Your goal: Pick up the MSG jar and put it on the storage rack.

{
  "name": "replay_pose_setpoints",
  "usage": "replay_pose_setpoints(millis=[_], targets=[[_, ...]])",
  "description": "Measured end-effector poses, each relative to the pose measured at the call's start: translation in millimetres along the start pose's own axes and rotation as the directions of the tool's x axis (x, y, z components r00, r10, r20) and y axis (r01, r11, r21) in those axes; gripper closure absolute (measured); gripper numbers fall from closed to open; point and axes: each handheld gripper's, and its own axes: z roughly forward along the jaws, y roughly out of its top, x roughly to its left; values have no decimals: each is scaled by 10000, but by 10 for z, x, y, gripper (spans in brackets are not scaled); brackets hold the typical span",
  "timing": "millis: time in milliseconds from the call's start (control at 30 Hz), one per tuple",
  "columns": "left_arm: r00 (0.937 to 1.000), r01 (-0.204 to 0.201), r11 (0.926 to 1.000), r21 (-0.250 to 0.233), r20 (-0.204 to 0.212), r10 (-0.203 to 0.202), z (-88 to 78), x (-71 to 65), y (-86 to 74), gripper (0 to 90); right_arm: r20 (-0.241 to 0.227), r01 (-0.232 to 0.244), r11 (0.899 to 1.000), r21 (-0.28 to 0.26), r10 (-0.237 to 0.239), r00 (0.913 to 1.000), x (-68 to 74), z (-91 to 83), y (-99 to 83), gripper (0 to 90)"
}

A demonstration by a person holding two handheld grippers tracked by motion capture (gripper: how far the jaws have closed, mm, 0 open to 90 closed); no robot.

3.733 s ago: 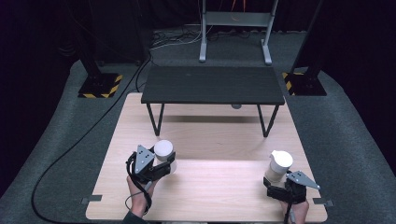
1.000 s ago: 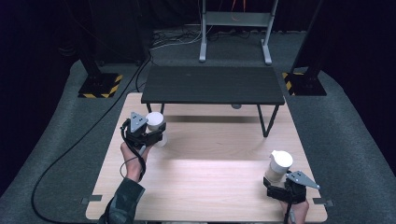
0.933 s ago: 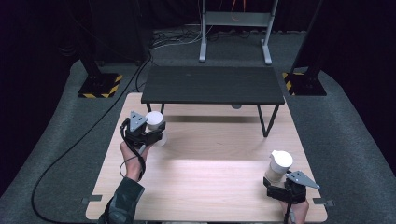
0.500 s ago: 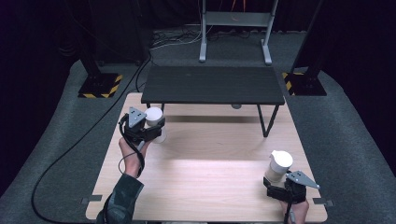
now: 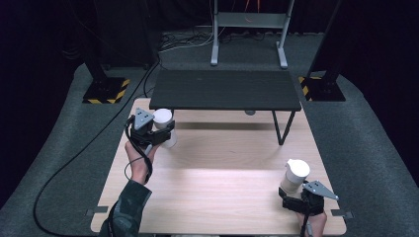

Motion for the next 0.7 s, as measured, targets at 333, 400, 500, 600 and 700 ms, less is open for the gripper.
replay_pose_setpoints(millis=[333, 400, 500, 600, 700], targets=[[10000, -36, 10000, -11, 60, 36, -28, 28, 105, 344, 6, -14, 10000, -19, 14, 10000, 0, -2, -3, 0], [10000, -23, 10000, -22, 48, 23, -38, 33, 120, 344, 5, -10, 10000, -28, 10, 10000, 0, -3, -5, 0], [10000, 31, 10000, -60, 59, -31, -53, 54, 142, 343, 1, -17, 10000, -29, 17, 10000, -1, -3, -5, 0], [9999, 76, 9999, -78, 74, -75, -69, 73, 173, 344, 10, -13, 10000, -18, 13, 10000, 1, -2, -3, 0], [9999, 132, 9998, -125, 99, -131, -77, 90, 205, 344, 23, 1, 10000, -28, -1, 10000, 3, -2, -5, 0]])
